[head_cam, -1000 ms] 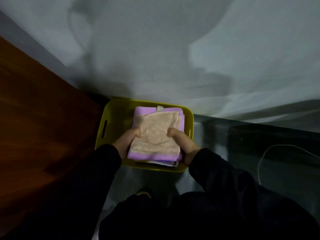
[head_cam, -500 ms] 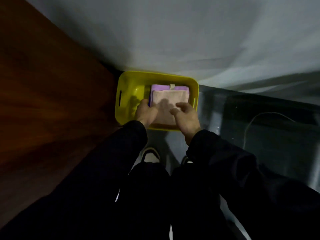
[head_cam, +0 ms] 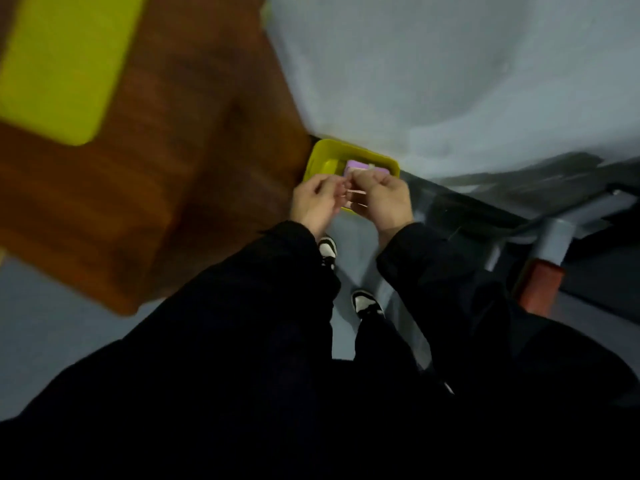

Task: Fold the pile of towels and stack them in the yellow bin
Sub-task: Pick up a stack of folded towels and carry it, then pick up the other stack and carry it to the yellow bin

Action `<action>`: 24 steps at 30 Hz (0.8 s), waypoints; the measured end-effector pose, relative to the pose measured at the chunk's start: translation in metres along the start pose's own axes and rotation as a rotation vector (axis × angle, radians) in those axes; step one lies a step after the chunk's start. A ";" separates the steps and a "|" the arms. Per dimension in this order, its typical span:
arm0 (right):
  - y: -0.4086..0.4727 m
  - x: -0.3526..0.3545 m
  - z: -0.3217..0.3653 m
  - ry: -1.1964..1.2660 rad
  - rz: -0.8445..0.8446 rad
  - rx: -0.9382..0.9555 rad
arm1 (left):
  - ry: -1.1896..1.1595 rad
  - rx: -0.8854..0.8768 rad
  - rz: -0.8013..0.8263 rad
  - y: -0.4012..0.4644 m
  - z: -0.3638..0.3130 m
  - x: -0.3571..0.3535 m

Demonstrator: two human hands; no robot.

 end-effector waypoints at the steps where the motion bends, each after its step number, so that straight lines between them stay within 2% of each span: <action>1: -0.019 -0.008 0.007 -0.002 0.043 0.016 | 0.001 -0.032 -0.015 -0.021 -0.009 0.011; 4: -0.074 -0.036 0.019 -0.049 0.194 0.044 | -0.063 -0.058 -0.082 -0.082 -0.016 0.050; 7: -0.135 -0.080 0.011 -0.144 0.357 0.030 | -0.156 -0.067 -0.230 -0.146 -0.010 0.103; 9: -0.176 -0.112 -0.008 -0.247 0.483 0.064 | -0.225 -0.076 -0.357 -0.196 0.009 0.144; 12: -0.251 -0.159 -0.061 -0.426 0.654 0.083 | -0.442 -0.091 -0.597 -0.277 0.074 0.210; 16: -0.375 -0.216 -0.177 -0.606 0.916 -0.045 | -0.655 -0.149 -0.856 -0.407 0.190 0.296; 21: -0.581 -0.265 -0.363 -0.802 1.281 -0.172 | -0.925 -0.035 -1.275 -0.608 0.380 0.371; 24: -0.708 -0.254 -0.467 -0.953 1.527 -0.204 | -0.993 0.040 -1.491 -0.729 0.476 0.384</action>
Point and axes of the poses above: each hand's wrist, its own y-axis towards the middle knuckle, its own x-axis out of the back of the hand, z = x × y, the point moved 5 cm from there along y, towards the middle knuckle, and after that the axes turned 9 degrees about y, right-handed, at the moved point
